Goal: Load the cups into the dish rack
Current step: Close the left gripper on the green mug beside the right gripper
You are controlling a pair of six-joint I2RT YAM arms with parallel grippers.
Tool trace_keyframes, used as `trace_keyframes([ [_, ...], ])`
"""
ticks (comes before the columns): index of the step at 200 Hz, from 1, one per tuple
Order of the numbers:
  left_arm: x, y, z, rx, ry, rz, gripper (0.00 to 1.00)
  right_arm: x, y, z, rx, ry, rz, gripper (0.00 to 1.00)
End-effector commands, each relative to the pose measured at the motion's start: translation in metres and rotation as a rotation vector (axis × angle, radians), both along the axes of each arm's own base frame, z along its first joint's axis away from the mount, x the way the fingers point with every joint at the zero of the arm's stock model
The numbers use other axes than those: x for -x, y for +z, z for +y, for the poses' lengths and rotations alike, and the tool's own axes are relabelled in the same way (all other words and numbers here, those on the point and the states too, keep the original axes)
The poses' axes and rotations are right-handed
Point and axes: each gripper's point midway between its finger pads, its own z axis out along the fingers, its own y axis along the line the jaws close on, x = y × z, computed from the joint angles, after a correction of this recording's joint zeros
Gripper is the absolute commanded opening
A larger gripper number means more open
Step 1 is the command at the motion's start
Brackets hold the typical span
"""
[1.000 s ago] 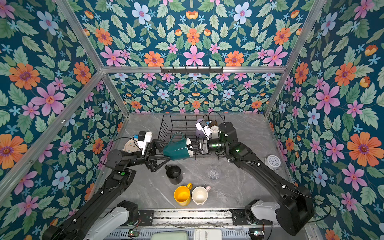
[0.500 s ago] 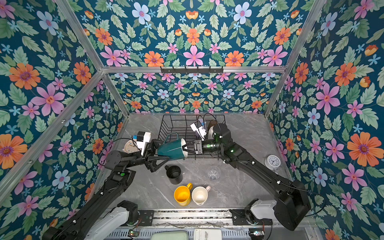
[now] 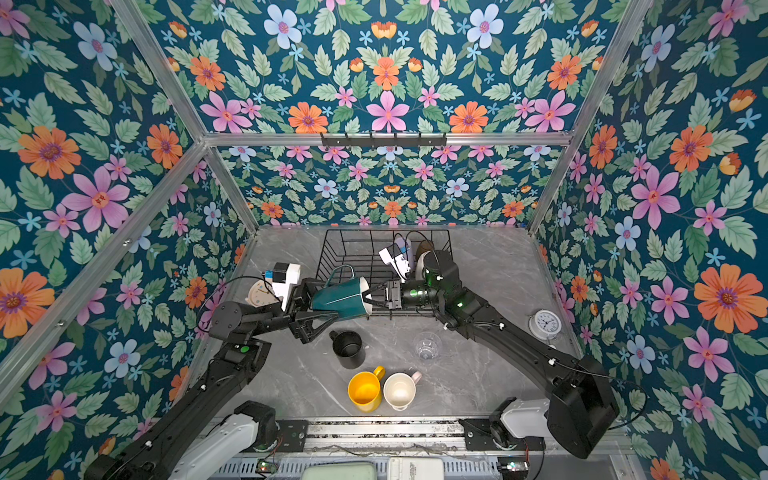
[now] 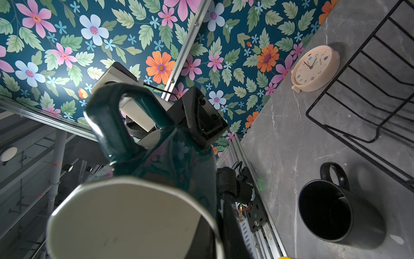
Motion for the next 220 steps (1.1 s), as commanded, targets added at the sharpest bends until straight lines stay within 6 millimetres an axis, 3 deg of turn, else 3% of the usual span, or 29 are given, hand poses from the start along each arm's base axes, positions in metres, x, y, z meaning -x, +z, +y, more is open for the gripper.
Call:
trace_keyframes([
  [1, 0.012, 0.008, 0.001, 0.007, -0.038, -0.067, 0.98, -0.01, 0.017, 0.002, -0.052, -0.047, -0.037, 0.0],
  [110, 0.007, 0.006, -0.001, 0.004, -0.036, -0.051, 0.94, -0.008, 0.022, 0.008, -0.06, -0.047, -0.017, 0.0],
  [220, 0.004, 0.008, -0.001, 0.009, -0.025, -0.053, 0.72, -0.008, 0.027, 0.01, -0.075, -0.06, -0.004, 0.0],
])
